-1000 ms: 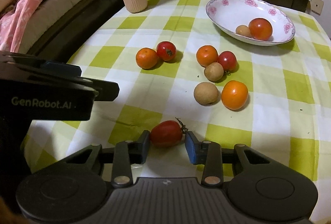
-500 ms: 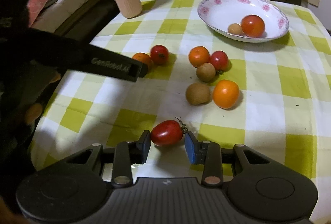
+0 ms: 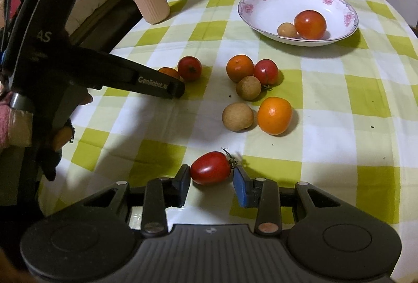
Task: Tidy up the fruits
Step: 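Grasp the orange tangerine with the left gripper while the right holds the plum tomato, then lift the tangerine and plum tomato and carry both toward the white bowl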
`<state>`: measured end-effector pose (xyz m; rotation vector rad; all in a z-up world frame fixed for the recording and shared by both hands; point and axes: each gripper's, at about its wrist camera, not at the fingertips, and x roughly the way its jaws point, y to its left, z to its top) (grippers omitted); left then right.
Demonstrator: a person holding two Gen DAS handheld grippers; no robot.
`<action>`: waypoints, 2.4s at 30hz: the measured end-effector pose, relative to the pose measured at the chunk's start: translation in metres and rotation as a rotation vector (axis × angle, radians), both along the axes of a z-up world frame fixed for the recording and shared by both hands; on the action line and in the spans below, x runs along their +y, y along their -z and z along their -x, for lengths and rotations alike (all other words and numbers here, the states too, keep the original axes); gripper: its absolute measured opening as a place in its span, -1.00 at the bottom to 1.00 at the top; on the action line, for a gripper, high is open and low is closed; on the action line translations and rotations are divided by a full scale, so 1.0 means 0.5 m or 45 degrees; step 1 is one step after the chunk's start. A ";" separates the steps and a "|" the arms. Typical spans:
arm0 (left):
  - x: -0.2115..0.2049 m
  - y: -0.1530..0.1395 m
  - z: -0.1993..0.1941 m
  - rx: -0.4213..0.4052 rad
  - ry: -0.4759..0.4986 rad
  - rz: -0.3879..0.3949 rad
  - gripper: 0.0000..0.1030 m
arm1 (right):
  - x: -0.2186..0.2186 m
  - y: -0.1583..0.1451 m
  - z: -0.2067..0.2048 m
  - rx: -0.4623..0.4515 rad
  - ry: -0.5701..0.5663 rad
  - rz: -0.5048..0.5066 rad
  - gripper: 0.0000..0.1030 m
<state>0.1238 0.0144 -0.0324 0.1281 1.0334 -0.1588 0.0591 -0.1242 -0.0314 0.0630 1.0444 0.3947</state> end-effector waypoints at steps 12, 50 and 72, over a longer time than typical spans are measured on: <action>0.007 -0.008 0.037 0.032 -0.002 0.023 -0.39 | -0.009 -0.006 0.006 -0.008 0.009 0.037 -0.33; -0.030 -0.002 0.161 0.098 0.115 0.026 -0.24 | -0.010 -0.006 0.052 -0.027 -0.052 0.119 -0.33; -0.043 -0.007 0.162 0.060 0.143 -0.027 0.33 | -0.013 -0.004 0.074 -0.057 -0.085 0.116 -0.06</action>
